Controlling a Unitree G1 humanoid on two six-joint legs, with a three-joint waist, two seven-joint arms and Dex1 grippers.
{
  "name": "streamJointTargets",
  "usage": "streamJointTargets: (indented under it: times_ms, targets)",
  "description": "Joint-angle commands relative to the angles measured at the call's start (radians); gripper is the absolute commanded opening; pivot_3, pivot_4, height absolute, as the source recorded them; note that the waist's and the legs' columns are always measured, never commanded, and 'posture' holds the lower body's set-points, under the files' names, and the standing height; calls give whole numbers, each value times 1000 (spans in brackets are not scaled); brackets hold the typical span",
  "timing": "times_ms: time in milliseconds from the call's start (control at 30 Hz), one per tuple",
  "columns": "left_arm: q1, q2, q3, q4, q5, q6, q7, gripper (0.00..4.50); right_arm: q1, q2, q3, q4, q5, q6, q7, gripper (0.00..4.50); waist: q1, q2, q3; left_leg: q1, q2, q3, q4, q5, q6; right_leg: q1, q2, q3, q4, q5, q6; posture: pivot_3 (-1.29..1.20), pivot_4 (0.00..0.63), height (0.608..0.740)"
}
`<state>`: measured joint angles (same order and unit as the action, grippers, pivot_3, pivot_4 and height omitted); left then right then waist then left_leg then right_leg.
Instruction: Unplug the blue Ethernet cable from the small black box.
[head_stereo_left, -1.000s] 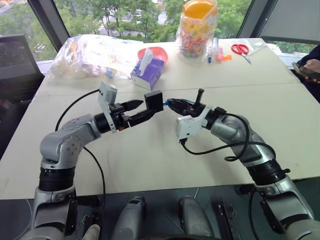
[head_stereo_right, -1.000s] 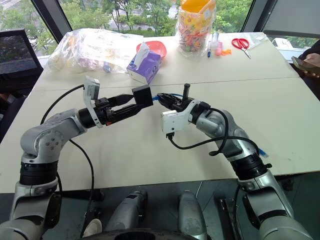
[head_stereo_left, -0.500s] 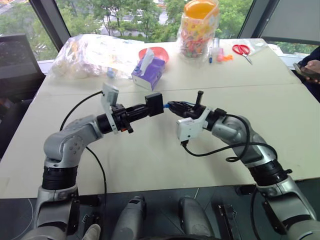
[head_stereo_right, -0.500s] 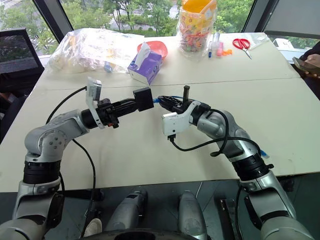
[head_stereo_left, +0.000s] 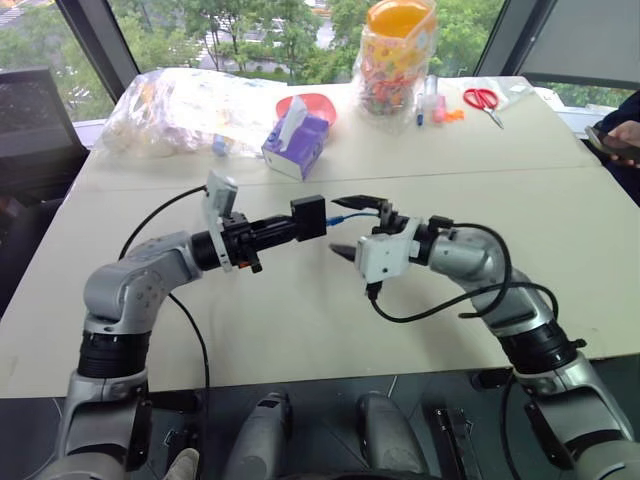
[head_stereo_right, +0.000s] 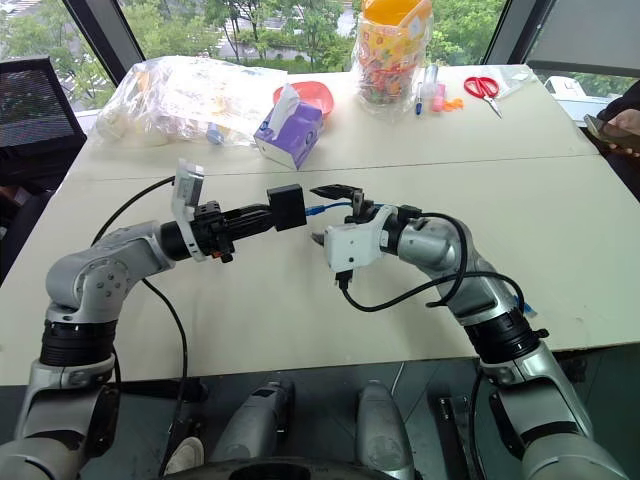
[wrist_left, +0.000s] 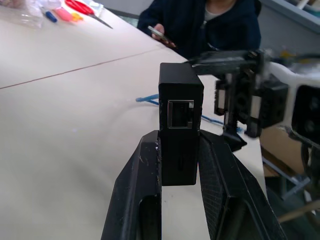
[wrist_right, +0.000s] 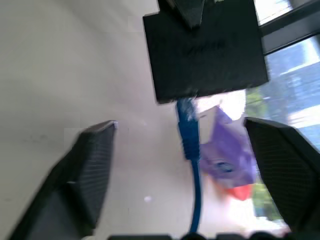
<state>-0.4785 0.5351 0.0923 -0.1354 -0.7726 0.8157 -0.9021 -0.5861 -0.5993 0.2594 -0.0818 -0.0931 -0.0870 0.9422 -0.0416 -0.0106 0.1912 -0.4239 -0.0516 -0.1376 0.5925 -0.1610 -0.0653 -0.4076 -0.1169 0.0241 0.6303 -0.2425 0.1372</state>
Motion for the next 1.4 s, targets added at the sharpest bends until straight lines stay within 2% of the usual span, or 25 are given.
streamJointTargets:
  times_ms: [33,200,367,467,567,867,967,1367,1400]
  targets:
    - [-2,51,21,-18,-25,-21,-94,471,-117,-27,-103,-9,281,282,172,4183,-2,0,0,0,0,0,0,0,0,0,0,0,0,0,0,0,150,728]
    - [-1,106,27,-11,-39,-20,-183,471,-260,-37,-173,77,563,770,285,4183,0,0,0,-1,0,-1,-1,0,0,-1,0,-1,0,-1,-1,0,150,728]
    - [-15,122,36,-4,-43,-29,-209,471,-296,-26,-176,126,673,959,325,4183,4,0,0,-3,0,-1,-1,0,0,-3,-1,-2,-2,-1,-1,0,150,728]
    - [-24,120,38,0,-35,-48,-210,471,-297,-9,-172,131,700,997,328,4183,3,0,1,-4,0,0,-1,0,0,-3,-1,-2,-2,-1,-1,0,150,728]
    - [-33,119,40,-9,-45,-44,-206,471,-303,11,-158,127,702,1012,318,3450,3,0,1,-4,0,0,-2,-1,0,-3,-1,-2,-2,-1,-1,0,150,728]
    - [-47,113,42,-12,-58,-40,-198,471,-306,71,-134,145,693,1017,289,3450,0,0,1,-4,0,0,-2,-1,0,-4,-1,-2,-2,-1,-1,0,150,728]
    - [-54,111,42,-10,-62,-41,-193,471,-307,85,-121,152,686,1010,282,2589,0,0,1,-4,0,0,-2,0,0,-4,-1,-2,-2,-1,-1,0,150,728]
    - [-53,105,41,-13,-62,-47,-187,471,-312,80,-101,152,683,1005,292,2589,0,0,1,-4,0,0,-2,0,0,-4,-1,-2,-2,-1,0,0,150,728]
    - [-53,105,40,-13,-61,-48,-188,471,-312,79,-100,152,683,1004,292,2318,0,0,1,-4,0,0,-2,0,0,-4,-1,-2,-2,-1,0,0,150,728]
